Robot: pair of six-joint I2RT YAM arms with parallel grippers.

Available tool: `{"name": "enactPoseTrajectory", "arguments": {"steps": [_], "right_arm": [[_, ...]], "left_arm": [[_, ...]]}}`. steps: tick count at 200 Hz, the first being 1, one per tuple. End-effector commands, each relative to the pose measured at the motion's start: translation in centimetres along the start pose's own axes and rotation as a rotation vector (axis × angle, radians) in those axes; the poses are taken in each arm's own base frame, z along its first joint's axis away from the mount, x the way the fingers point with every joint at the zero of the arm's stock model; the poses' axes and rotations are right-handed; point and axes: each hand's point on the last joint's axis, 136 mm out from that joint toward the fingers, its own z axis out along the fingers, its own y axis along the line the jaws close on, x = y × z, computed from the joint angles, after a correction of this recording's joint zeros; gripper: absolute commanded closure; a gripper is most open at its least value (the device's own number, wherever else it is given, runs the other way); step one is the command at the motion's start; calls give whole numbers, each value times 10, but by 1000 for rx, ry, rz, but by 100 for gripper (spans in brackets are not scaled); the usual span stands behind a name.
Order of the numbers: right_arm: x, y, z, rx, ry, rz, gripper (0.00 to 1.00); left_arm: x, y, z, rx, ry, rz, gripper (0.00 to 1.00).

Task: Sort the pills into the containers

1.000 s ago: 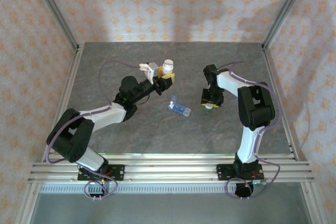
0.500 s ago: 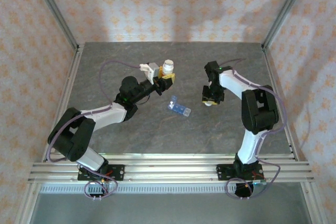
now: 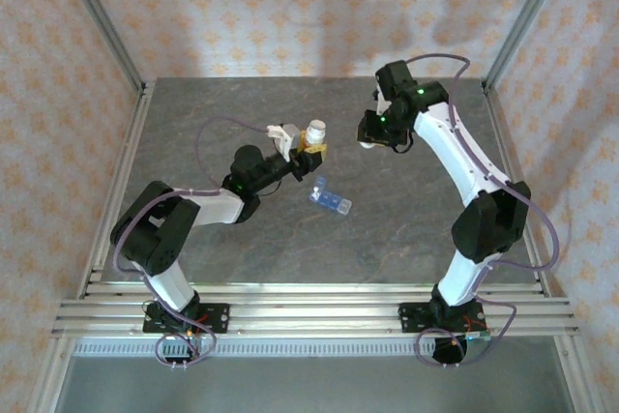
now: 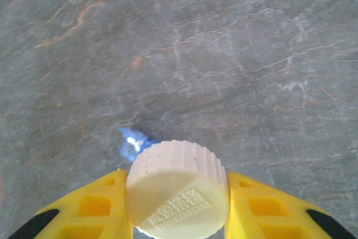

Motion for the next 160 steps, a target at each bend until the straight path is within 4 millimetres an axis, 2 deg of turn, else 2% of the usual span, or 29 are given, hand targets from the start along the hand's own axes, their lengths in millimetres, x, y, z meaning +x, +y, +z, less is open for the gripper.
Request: {"name": "enactPoseTrajectory", "arguments": {"steps": [1,66,127,160], "right_arm": [[12,15,-22,-44,56,-45,66],[20,40,-25,-125,154,-132,67],[23,54,-32,-169,217,-195,68],[26,59,-34,-199,227,-209,68]], "left_arm": [[-4,-3,-1,39,-49,86,100],[20,-5,2,60,-5,138,100],[39,-28,9,110,27,196,100],[44,-33,10,119,35,210,100]]}}
